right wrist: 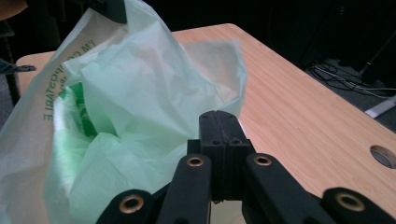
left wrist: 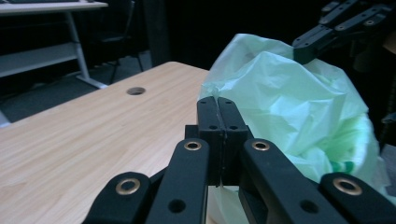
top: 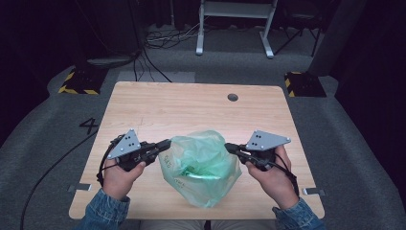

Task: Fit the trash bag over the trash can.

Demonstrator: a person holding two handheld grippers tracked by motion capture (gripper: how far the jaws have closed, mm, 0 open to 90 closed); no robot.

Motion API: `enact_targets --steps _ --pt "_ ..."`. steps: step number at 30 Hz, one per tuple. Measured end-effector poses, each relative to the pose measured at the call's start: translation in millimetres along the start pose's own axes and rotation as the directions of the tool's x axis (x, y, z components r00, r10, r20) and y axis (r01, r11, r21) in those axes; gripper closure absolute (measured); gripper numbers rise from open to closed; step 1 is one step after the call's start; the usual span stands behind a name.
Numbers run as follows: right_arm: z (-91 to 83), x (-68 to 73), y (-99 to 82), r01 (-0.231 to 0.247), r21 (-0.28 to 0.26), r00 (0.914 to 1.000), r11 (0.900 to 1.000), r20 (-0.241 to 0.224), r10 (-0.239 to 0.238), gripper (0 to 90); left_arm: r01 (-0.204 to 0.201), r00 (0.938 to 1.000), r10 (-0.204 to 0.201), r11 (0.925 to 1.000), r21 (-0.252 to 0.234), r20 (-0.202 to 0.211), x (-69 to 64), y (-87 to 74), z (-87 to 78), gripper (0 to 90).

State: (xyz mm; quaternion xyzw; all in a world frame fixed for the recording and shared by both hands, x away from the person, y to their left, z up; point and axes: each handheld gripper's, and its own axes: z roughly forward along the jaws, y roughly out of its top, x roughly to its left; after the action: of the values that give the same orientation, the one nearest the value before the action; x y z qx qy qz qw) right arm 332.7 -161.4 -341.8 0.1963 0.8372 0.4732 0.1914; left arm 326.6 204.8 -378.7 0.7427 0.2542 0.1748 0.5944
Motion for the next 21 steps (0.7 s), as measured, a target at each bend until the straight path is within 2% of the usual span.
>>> enact_targets --steps 3,7,10,12,17,21 --pt "-1.1 -6.2 -2.6 -0.012 -0.011 0.9996 0.9999 0.024 0.012 90.0 0.005 0.9995 -0.006 0.9997 -0.022 -0.03 4.8 0.0 -1.2 90.0" --pt "-0.6 -14.6 -6.8 -0.031 -0.022 0.9981 0.9993 0.052 0.032 90.0 0.013 0.998 -0.015 0.9995 -0.028 -0.061 11.6 -1.2 -0.8 90.0" --pt "-0.2 -20.7 -9.7 -0.043 -0.032 0.9965 0.9986 0.07 0.045 90.0 -0.002 0.9953 0.001 0.9999 -0.016 -0.096 16.5 -2.1 -0.9 90.0" --pt "0.2 -25.6 -11.5 -0.055 -0.038 0.9948 0.9978 0.083 0.058 90.0 0.001 0.9938 -0.003 0.9999 -0.012 -0.111 20.2 -3.3 -0.6 90.0" --pt "6.5 -37.9 -14.9 -0.072 -0.035 0.992 0.9968 0.101 0.075 90.0 0.035 0.9896 -0.032 0.9992 0.021 -0.141 31.2 -10.5 3.9 90.0" --pt "15.8 -44.1 -20.1 -0.087 -0.013 0.9905 0.9962 0.106 0.087 90.0 0.064 0.9877 -0.057 0.9967 0.05 -0.146 37.6 -18.2 9.0 90.0"
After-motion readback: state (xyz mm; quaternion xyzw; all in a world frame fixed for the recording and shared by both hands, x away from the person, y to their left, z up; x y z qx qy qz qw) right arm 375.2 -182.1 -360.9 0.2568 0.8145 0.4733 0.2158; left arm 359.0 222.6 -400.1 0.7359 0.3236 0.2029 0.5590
